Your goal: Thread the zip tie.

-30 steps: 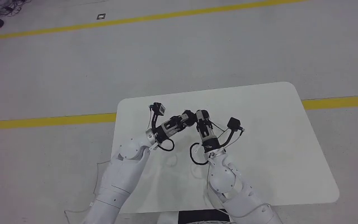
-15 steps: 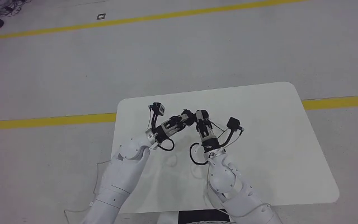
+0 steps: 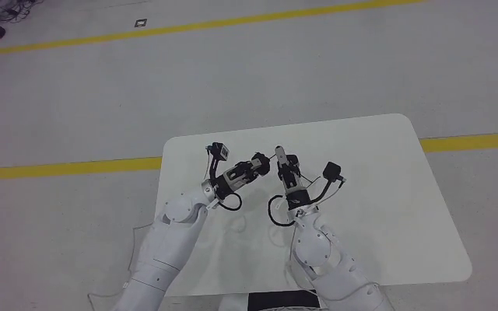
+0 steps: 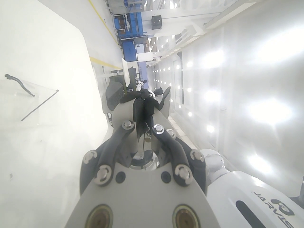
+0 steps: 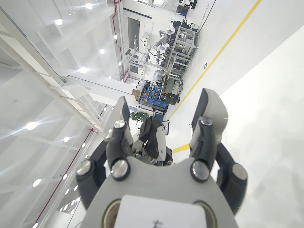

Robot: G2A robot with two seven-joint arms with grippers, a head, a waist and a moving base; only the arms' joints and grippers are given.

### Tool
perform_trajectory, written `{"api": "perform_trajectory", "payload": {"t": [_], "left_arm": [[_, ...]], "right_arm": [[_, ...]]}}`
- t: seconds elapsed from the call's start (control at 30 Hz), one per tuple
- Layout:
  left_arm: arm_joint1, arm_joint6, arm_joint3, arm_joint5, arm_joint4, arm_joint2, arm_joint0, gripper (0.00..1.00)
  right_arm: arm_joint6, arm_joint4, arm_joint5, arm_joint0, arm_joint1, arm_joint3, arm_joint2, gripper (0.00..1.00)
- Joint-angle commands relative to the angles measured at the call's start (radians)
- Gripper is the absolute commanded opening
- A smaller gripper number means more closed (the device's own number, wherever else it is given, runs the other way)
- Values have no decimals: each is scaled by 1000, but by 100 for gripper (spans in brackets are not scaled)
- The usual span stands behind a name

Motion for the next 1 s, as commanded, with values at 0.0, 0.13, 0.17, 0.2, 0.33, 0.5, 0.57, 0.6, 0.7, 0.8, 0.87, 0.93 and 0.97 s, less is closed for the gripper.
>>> {"api": "perform_trajectory", "payload": {"t": [0.0,0.13,0.17,0.2,0.33,0.5,0.57,0.6,0.7,0.8,0.87,0.93,0.97], "left_arm": [[3,-6,-8,0,-1,-9,9,0],[14,-36,-39,0,-12,-51,44,0],[17,-44,-49,0,-15,-64,54,0],[21,-54,-60,0,-18,-79,65,0],[38,-87,-111,0,-14,-151,121,0],[57,-125,-165,28,-56,-224,195,0],[57,-125,-165,28,-56,-224,195,0],[57,-125,-165,28,-56,-224,195,0],[57,-125,-165,28,-56,-224,195,0],[57,-125,-165,28,-56,-224,195,0],[59,-104,-160,35,-9,-213,189,0],[61,-95,-147,36,10,-215,186,0],[64,-95,-137,37,13,-223,190,0]], "right_arm": [[2,-2,4,-1,2,-5,18,100],[45,25,14,-6,10,-14,69,100],[59,31,18,-6,12,-13,82,100],[75,28,22,-5,15,-14,95,100],[159,16,36,-5,26,-15,139,100],[197,21,35,-10,31,-10,162,100],[197,21,35,-10,31,-10,162,100],[197,21,35,-10,31,-10,162,100],[197,21,35,-10,31,-10,162,100],[197,21,35,-10,31,-10,162,100],[197,21,35,-10,31,-10,162,100],[197,21,35,-10,31,-10,162,100],[197,21,35,-10,31,-10,162,100]]}}
